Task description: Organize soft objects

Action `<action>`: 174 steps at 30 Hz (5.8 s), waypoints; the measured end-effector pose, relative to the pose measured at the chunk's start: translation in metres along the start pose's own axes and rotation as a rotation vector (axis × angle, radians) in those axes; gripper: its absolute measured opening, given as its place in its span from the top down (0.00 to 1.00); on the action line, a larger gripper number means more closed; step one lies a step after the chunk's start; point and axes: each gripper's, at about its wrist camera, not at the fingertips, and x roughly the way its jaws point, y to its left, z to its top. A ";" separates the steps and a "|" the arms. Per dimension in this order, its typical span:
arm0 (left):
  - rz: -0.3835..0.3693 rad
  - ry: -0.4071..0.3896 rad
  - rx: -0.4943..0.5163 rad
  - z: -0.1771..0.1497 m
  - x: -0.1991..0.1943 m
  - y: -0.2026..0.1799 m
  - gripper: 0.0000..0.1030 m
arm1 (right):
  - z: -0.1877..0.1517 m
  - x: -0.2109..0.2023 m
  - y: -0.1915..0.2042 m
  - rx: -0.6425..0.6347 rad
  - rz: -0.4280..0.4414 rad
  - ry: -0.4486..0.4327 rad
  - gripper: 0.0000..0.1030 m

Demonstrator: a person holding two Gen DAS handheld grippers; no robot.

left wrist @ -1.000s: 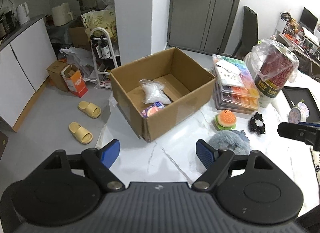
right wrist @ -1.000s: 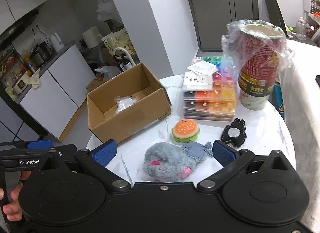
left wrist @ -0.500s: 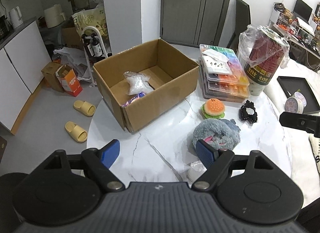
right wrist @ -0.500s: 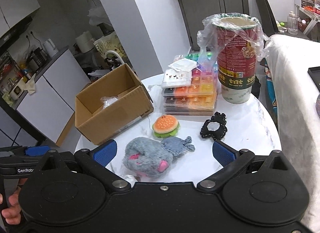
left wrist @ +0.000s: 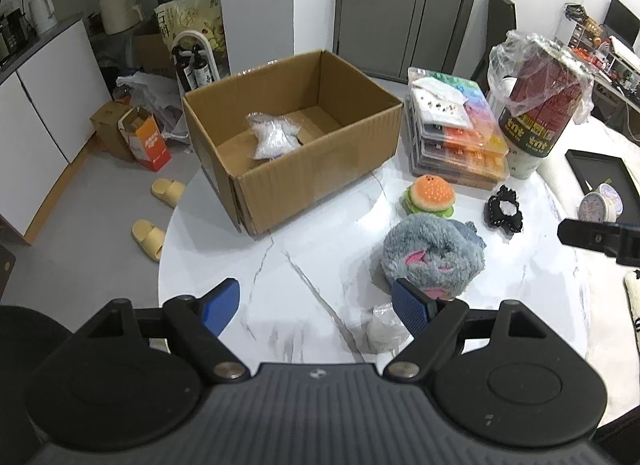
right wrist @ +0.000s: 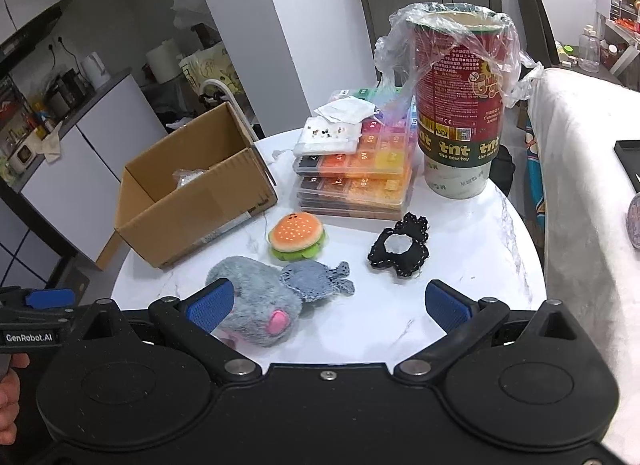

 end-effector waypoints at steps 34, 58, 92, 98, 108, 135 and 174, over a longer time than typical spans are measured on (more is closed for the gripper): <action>0.076 0.089 -0.152 -0.030 0.068 -0.049 0.21 | 0.009 0.088 -0.034 -0.159 -0.045 0.083 0.00; 0.083 0.117 -0.257 -0.043 0.087 -0.024 0.99 | 0.021 0.136 -0.056 -0.174 -0.101 0.119 0.26; 0.010 0.105 -0.328 -0.008 0.091 0.012 0.43 | -0.006 0.083 -0.047 -0.102 -0.073 0.156 0.63; 0.004 0.098 -0.295 -0.007 0.099 0.004 0.43 | -0.013 0.073 -0.045 -0.076 -0.070 0.147 0.63; 0.022 0.100 -0.286 -0.010 0.100 0.010 0.58 | -0.024 0.061 -0.027 -0.031 -0.075 0.110 0.63; 0.011 0.040 -0.052 0.007 0.054 0.006 0.58 | -0.023 0.012 0.016 0.041 -0.098 -0.043 0.62; -0.023 -0.129 -0.039 0.094 0.012 0.070 0.58 | 0.066 0.016 0.120 -0.130 -0.030 -0.113 0.62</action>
